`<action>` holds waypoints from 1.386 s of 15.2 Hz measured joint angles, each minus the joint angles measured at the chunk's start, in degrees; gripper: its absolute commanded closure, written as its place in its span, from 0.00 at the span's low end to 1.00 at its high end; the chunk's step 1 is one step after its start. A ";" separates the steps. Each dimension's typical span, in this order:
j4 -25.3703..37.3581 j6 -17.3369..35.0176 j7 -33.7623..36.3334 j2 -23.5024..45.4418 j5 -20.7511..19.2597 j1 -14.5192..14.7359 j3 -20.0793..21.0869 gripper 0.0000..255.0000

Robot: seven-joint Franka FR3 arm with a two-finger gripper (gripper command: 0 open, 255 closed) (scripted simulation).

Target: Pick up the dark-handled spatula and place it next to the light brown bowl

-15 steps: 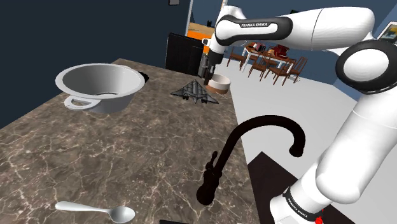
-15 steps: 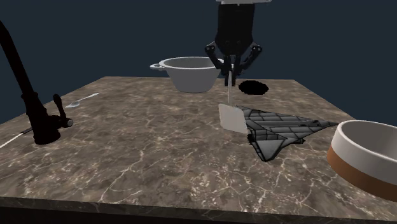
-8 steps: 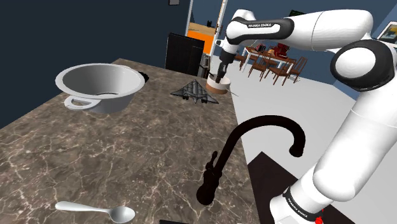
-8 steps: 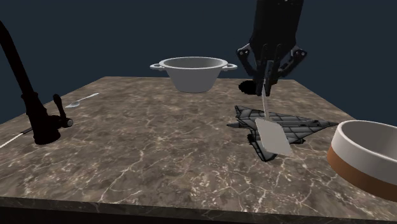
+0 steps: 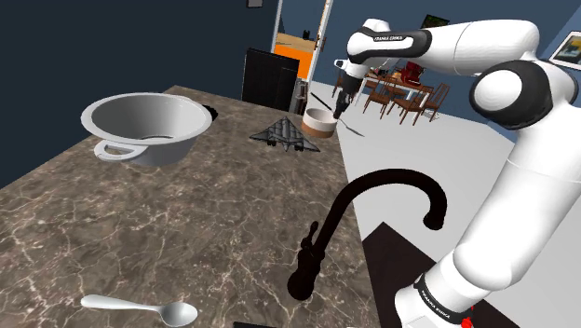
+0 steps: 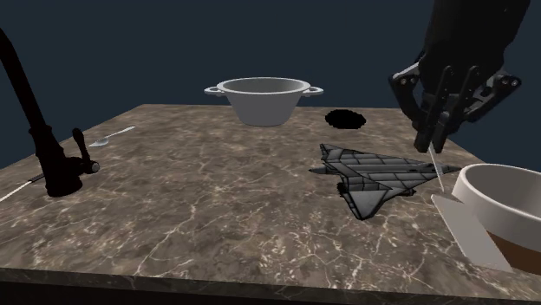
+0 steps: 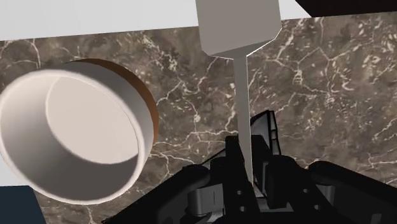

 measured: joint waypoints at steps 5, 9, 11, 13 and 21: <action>-1.76 2.68 -1.55 1.04 0.39 -0.78 -0.37 1.00; -3.48 5.23 -1.83 1.90 0.62 -0.81 -0.31 1.00; -5.02 6.88 -1.99 2.03 0.72 -0.79 -0.28 1.00; -5.85 8.18 -2.19 2.50 0.85 -0.84 -0.26 1.00; -9.71 13.73 -2.94 4.24 1.45 -0.94 -0.11 1.00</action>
